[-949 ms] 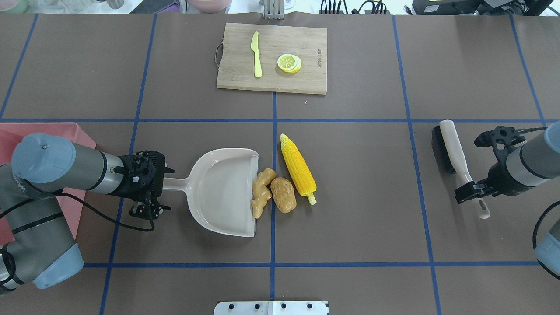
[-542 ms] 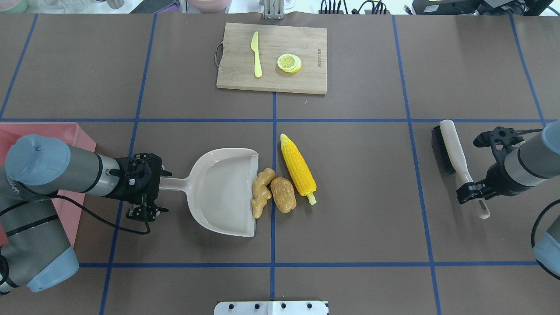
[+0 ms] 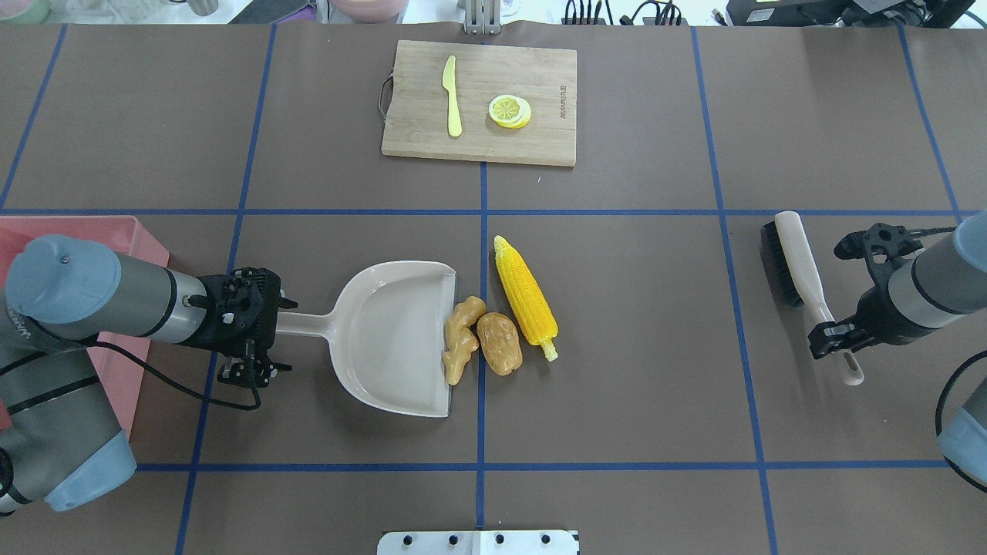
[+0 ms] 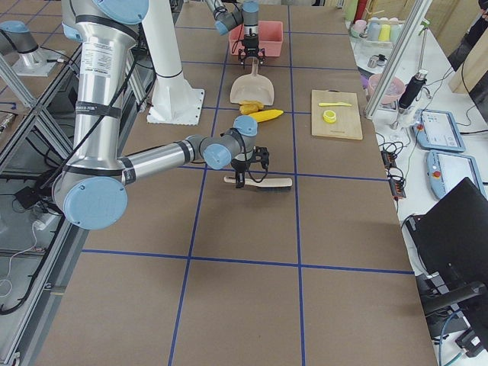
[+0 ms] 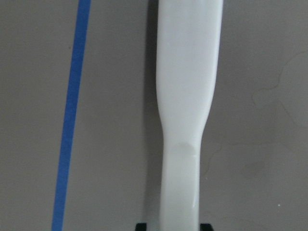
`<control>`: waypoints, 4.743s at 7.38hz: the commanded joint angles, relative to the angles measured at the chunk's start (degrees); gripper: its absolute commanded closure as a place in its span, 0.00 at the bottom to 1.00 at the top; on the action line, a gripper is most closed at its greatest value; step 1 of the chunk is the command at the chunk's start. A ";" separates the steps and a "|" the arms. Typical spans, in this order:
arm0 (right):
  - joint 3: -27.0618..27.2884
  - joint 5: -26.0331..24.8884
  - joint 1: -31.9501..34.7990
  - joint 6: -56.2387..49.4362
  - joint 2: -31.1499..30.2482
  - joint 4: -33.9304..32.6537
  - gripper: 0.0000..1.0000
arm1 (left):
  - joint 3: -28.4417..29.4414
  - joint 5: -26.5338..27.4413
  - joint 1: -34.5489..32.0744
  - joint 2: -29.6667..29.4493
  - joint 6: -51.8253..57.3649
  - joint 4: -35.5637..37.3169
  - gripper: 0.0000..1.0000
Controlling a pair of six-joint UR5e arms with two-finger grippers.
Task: Sweep and dump trash into bin
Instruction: 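Grasp the dustpan handle with the left gripper while the right gripper grasps the brush, then lift the brush with the right gripper and bring it behind the corn and potato, then sweep the corn, ginger and potato into the dustpan with the right gripper's brush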
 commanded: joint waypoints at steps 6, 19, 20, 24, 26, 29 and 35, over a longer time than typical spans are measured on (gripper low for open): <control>4.83 4.57 4.48 -0.95 8.94 -10.05 1.00 | 0.31 0.16 -1.44 0.01 0.15 0.20 0.05; 5.46 -16.25 -21.53 16.10 33.14 -39.18 1.00 | 0.75 -1.86 -1.45 0.97 -1.43 0.03 0.05; 2.75 -16.17 -21.53 16.71 35.24 -38.93 1.00 | 0.40 -1.86 -1.36 1.06 -1.34 -0.06 0.05; -4.55 -16.17 -23.80 19.35 41.23 -36.31 1.00 | -0.39 -1.77 -1.71 1.85 -1.34 -0.33 0.05; -6.15 -16.17 -24.95 21.98 43.08 -33.75 1.00 | -0.30 -1.77 -1.71 2.03 -1.25 -0.50 0.05; -7.02 -16.17 -25.83 24.35 44.58 -31.12 1.00 | -0.30 -1.77 -1.62 2.29 -1.16 -0.50 0.05; -9.66 -16.26 -26.89 31.30 46.33 -20.04 1.00 | -1.71 -1.86 -1.71 3.96 -1.43 -1.47 0.05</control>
